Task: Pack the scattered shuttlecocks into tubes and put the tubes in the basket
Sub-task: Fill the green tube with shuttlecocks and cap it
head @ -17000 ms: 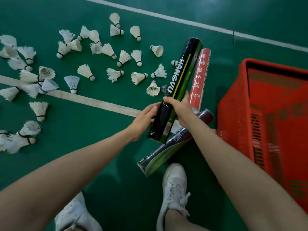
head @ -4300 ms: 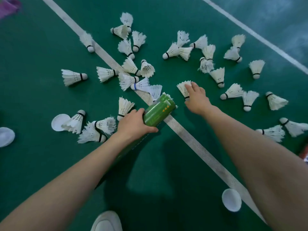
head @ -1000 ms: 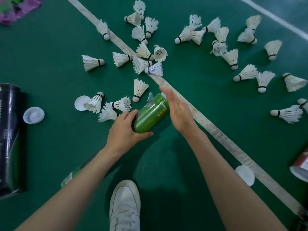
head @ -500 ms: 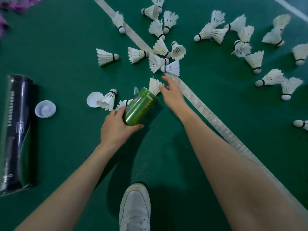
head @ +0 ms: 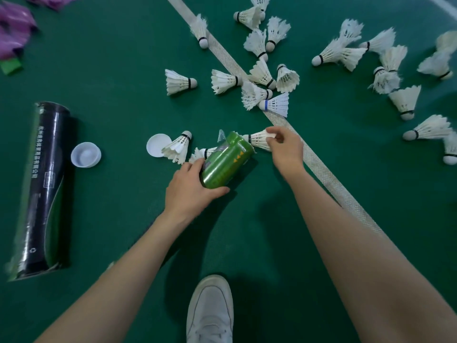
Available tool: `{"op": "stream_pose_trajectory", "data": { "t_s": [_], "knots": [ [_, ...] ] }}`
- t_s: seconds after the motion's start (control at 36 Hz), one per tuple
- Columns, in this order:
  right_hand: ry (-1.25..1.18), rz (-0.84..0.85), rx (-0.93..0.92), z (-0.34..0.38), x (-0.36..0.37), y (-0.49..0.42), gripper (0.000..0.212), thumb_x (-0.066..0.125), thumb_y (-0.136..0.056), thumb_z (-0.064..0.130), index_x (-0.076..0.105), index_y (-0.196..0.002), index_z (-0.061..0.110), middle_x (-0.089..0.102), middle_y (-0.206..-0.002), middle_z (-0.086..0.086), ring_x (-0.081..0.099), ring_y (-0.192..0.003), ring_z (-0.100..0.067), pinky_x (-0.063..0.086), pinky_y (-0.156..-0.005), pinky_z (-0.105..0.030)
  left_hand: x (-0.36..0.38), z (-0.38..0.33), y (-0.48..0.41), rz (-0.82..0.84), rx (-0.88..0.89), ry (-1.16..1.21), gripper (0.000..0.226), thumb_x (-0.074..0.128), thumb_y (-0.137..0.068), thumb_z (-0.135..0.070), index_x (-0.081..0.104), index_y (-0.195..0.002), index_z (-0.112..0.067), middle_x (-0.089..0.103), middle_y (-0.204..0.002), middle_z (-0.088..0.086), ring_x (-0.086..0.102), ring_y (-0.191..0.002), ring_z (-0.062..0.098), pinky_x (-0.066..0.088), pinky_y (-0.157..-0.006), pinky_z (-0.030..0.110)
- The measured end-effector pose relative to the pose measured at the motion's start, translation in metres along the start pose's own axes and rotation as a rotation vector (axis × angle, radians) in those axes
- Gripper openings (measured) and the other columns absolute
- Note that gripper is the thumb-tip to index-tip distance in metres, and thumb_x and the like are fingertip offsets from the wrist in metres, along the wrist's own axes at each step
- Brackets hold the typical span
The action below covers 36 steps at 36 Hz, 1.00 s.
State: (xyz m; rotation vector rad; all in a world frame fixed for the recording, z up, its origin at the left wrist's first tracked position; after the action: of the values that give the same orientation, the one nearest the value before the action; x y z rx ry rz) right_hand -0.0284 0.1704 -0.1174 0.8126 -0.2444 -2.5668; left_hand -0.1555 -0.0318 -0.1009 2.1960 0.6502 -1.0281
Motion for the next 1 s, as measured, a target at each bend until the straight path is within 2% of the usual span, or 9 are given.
{"op": "stream_pose_trajectory", "data": {
  "t_s": [0.06,0.19,0.28,0.44,0.5,0.61,0.75,0.86,1.0],
  "knots": [
    [-0.086,-0.089,-0.017,-0.001,-0.016,0.01,0.025,0.052,-0.095,0.008,0.065,-0.113,0.017,0.059,-0.095,0.007,0.051,-0.075,0.001,0.04,-0.065,-0.004,0.005,-0.004,0.004,0.016,0.017,-0.013,0.083,0.075,-0.065,-0.062,0.045,-0.133,-0.026,0.051,-0.113,-0.006,0.05,-0.106,0.017,0.045,-0.082,0.033],
    [-0.245,-0.177,-0.223,0.008,-0.057,0.048,0.037,0.049,-0.096,0.006,0.048,-0.131,0.02,0.053,-0.087,0.006,0.048,-0.073,-0.003,0.041,-0.07,-0.008,0.013,-0.018,0.017,0.04,0.076,-0.049,0.08,0.074,-0.066,-0.062,0.046,-0.132,-0.027,0.05,-0.11,-0.005,0.049,-0.106,0.018,0.044,-0.081,0.033],
    [-0.188,-0.138,-0.289,0.006,-0.071,0.069,0.043,0.05,-0.096,0.006,0.04,-0.137,0.014,0.053,-0.085,0.007,0.048,-0.071,0.002,0.041,-0.072,-0.009,0.013,-0.028,0.026,0.035,0.107,-0.043,0.081,0.076,-0.066,-0.06,0.046,-0.132,-0.026,0.05,-0.111,-0.004,0.049,-0.106,0.018,0.043,-0.082,0.034],
    [-0.097,0.042,-0.287,0.012,-0.07,0.101,0.027,0.045,-0.1,0.01,0.058,-0.123,0.008,0.062,-0.098,0.007,0.054,-0.088,-0.001,0.04,-0.078,-0.004,0.01,-0.046,0.046,0.018,0.191,-0.009,0.082,0.078,-0.065,-0.058,0.046,-0.133,-0.025,0.05,-0.113,-0.004,0.046,-0.106,0.015,0.039,-0.08,0.03],
    [-0.123,0.072,-0.26,0.013,-0.068,0.111,0.031,0.039,-0.102,0.024,0.057,-0.124,0.01,0.065,-0.108,0.002,0.057,-0.096,-0.002,0.042,-0.084,-0.008,0.011,-0.05,0.053,0.005,0.199,0.008,0.081,0.079,-0.065,-0.057,0.047,-0.132,-0.025,0.05,-0.111,-0.006,0.046,-0.105,0.015,0.04,-0.081,0.03],
    [-0.143,0.083,-0.232,0.012,-0.078,0.116,0.048,0.034,-0.1,0.047,0.054,-0.132,0.018,0.061,-0.126,0.005,0.053,-0.119,-0.006,0.041,-0.105,-0.033,0.015,-0.061,0.062,0.005,0.213,0.019,0.085,0.077,-0.063,-0.06,0.046,-0.133,-0.024,0.049,-0.108,-0.006,0.047,-0.104,0.015,0.044,-0.084,0.035],
    [-0.094,0.155,-0.262,0.017,-0.073,0.122,0.05,0.031,-0.099,0.052,0.06,-0.103,0.012,0.065,-0.101,-0.014,0.059,-0.097,-0.029,0.045,-0.092,-0.049,0.011,-0.058,0.063,-0.003,0.212,0.002,0.082,0.078,-0.062,-0.059,0.049,-0.13,-0.024,0.051,-0.107,-0.005,0.048,-0.101,0.015,0.046,-0.084,0.036],
    [-0.158,0.218,-0.177,0.013,-0.061,0.116,0.043,0.032,-0.1,0.05,0.066,-0.106,0.024,0.069,-0.1,0.01,0.061,-0.098,-0.004,0.045,-0.092,-0.026,0.002,-0.051,0.057,-0.011,0.243,-0.024,0.078,0.08,-0.062,-0.056,0.051,-0.127,-0.024,0.051,-0.105,-0.004,0.047,-0.098,0.015,0.043,-0.079,0.032],
    [-0.159,0.269,-0.152,0.018,-0.028,0.111,0.044,0.034,-0.099,0.05,0.064,-0.094,0.019,0.064,-0.086,-0.002,0.057,-0.081,-0.015,0.045,-0.082,-0.034,-0.002,-0.044,0.047,-0.021,0.231,-0.062,0.075,0.08,-0.063,-0.054,0.052,-0.125,-0.024,0.052,-0.109,-0.005,0.049,-0.103,0.017,0.045,-0.084,0.035]
  ]
}}
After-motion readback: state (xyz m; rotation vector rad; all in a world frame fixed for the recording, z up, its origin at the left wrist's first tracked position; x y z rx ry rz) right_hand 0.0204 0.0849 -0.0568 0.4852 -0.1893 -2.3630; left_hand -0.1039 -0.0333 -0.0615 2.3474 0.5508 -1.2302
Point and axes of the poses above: each hand's wrist, its own y-axis away from the middle knuckle, its own x-axis out of the palm, z = x × y, the point moved 6 cm from there along -y, towards the middle knuckle
